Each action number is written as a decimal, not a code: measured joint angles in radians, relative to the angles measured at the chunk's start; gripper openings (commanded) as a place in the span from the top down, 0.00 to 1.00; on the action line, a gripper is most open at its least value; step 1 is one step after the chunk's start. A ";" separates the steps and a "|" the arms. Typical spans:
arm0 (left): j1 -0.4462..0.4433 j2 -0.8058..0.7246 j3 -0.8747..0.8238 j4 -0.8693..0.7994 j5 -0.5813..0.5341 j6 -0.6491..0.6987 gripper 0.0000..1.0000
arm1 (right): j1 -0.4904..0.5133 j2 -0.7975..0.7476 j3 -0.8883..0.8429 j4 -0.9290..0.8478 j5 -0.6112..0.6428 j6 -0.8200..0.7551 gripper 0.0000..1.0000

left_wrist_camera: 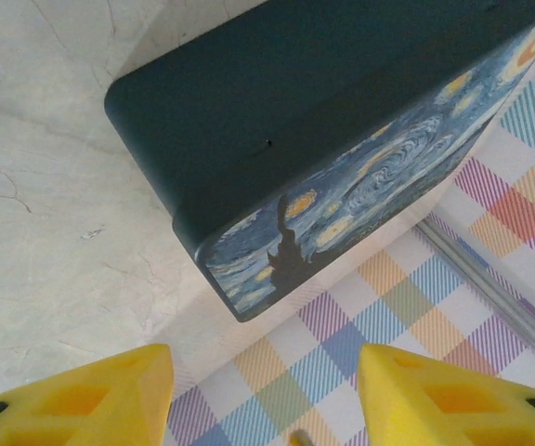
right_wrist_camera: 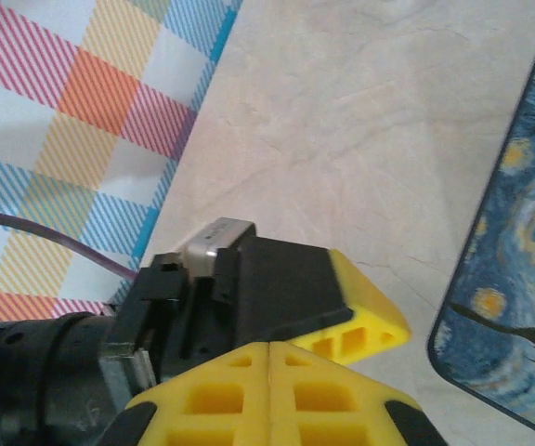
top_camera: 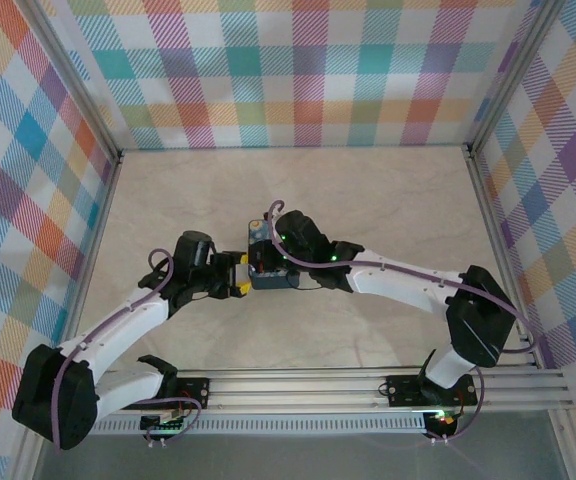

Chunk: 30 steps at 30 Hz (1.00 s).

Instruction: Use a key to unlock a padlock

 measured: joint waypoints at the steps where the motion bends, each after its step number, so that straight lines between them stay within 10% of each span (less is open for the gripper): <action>1: 0.000 0.004 0.000 0.000 0.001 0.000 0.51 | 0.002 0.004 0.000 0.008 -0.003 0.004 0.98; 8: 0.002 0.023 0.001 0.014 0.000 -0.014 0.68 | 0.010 0.019 -0.007 0.039 -0.011 0.019 0.98; 30: 0.021 0.015 0.001 0.077 -0.006 -0.078 0.49 | 0.010 0.017 -0.084 0.095 0.035 0.061 1.00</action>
